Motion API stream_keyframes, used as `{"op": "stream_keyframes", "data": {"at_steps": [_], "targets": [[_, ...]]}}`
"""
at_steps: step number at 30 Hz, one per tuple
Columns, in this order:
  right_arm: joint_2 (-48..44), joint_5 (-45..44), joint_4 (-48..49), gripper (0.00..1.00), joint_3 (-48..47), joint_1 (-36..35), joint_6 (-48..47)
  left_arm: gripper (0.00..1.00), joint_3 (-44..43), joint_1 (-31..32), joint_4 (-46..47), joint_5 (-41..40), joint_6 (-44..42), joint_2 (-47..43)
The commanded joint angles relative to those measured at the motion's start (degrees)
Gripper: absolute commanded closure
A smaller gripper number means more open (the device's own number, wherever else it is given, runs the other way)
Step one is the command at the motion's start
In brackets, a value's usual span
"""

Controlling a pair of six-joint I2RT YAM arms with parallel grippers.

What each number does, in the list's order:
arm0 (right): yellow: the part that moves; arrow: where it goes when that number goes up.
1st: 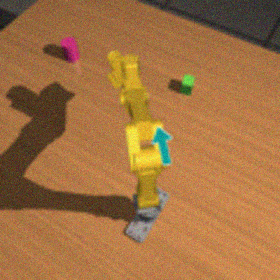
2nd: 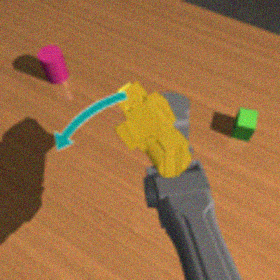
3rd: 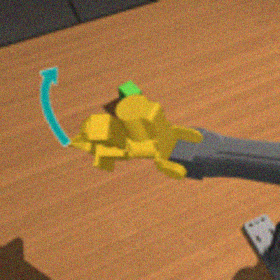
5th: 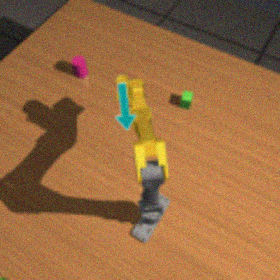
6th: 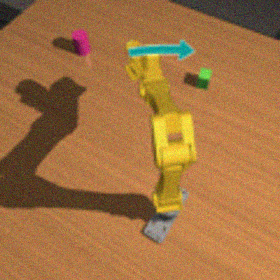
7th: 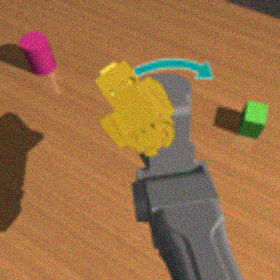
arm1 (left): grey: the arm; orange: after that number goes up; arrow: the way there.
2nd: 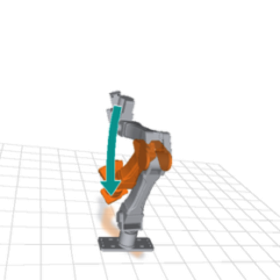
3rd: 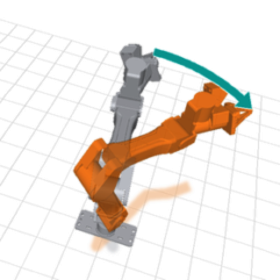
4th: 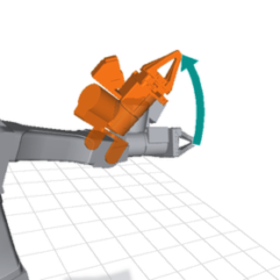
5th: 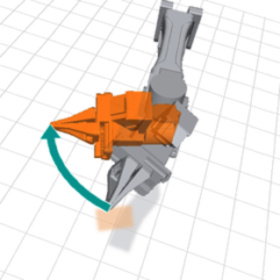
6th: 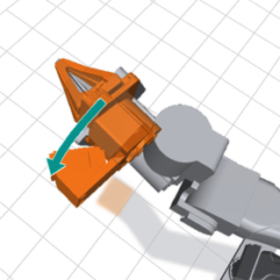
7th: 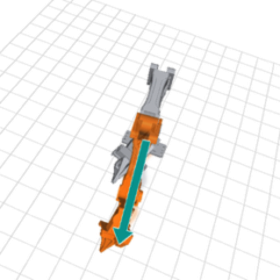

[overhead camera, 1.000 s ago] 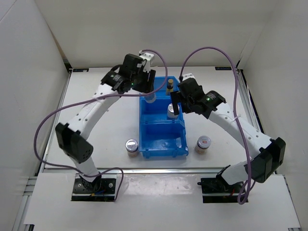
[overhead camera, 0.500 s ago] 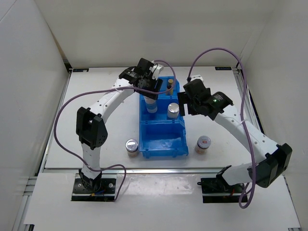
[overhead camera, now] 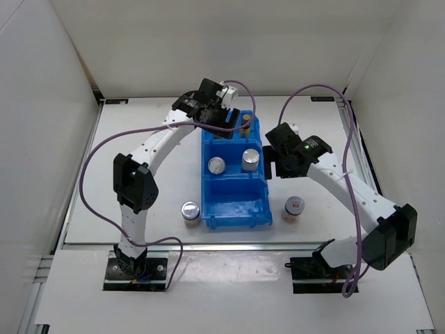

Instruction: Organize the condiment bottles

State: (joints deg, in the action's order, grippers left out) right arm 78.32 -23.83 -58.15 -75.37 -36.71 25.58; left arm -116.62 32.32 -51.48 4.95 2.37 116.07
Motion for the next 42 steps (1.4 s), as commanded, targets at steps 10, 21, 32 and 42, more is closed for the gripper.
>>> {"op": "stream_keyframes", "data": {"at_steps": [10, 21, 32, 42], "targets": [[-3.4, 0.9, -3.1, 0.01, 2.7, 0.1, 3.2, 0.01, -5.2, -0.9, -8.2, 0.8, 0.6, -6.7], [-2.8, 1.4, -2.1, 0.01, 2.7, 0.1, 2.6, 0.12, 13.0, 1.5, -11.7, -0.9, -1.5, -16.0], [-3.3, 2.0, -1.4, 0.01, 3.7, 0.1, 2.6, 0.08, 14.8, 3.4, -11.7, -0.4, -0.3, -15.3], [-3.4, 2.0, -1.4, 0.01, 3.7, 0.1, 2.6, 0.02, 8.4, 2.8, -15.9, 3.7, -4.3, -10.3]]}}
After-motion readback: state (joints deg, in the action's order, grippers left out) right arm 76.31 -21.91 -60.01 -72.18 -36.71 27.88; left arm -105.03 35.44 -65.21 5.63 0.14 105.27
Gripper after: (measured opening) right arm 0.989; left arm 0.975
